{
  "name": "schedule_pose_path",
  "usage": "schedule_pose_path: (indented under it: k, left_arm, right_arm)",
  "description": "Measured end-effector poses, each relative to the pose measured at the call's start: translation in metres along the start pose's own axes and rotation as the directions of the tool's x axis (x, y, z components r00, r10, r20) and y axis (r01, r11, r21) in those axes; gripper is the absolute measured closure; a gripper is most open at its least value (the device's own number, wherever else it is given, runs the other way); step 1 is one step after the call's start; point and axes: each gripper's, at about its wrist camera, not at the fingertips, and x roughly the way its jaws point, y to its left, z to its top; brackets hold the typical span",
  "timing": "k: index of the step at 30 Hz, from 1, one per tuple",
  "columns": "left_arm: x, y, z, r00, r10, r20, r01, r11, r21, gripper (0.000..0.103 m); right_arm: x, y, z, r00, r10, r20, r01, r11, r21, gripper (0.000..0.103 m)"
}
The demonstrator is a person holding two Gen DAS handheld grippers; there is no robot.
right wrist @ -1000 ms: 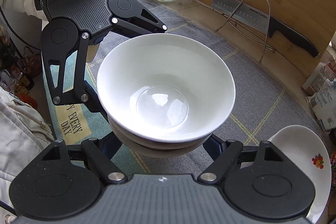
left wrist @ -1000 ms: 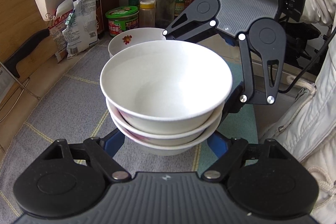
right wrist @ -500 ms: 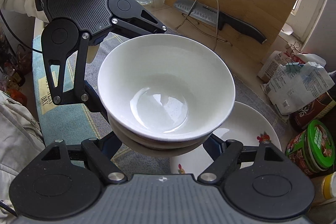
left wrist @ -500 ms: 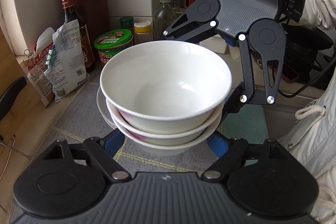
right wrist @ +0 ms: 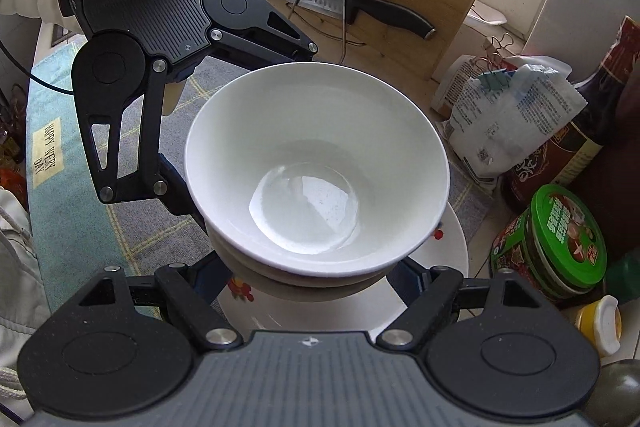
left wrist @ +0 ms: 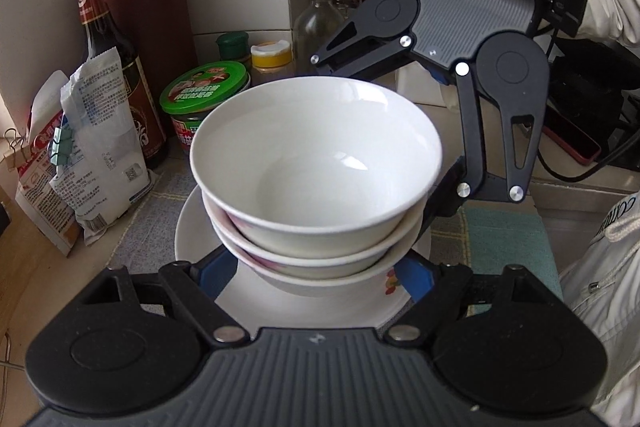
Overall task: Organize plates and bowls
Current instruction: 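Carry the bowl stack with both grippers over the floral white plates, then lower the bowl stack onto the plates and open both grippers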
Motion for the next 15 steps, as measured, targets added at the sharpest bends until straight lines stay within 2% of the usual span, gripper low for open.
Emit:
schedule_pose_path:
  k: [15]
  left_arm:
    - [0.024, 0.011, 0.004, 1.0, -0.012, -0.019, 0.012, 1.0, -0.003, 0.018]
  right_arm:
    - [0.01, -0.021, -0.007, 1.0, -0.005, -0.018, 0.006, 1.0, 0.024, 0.017]
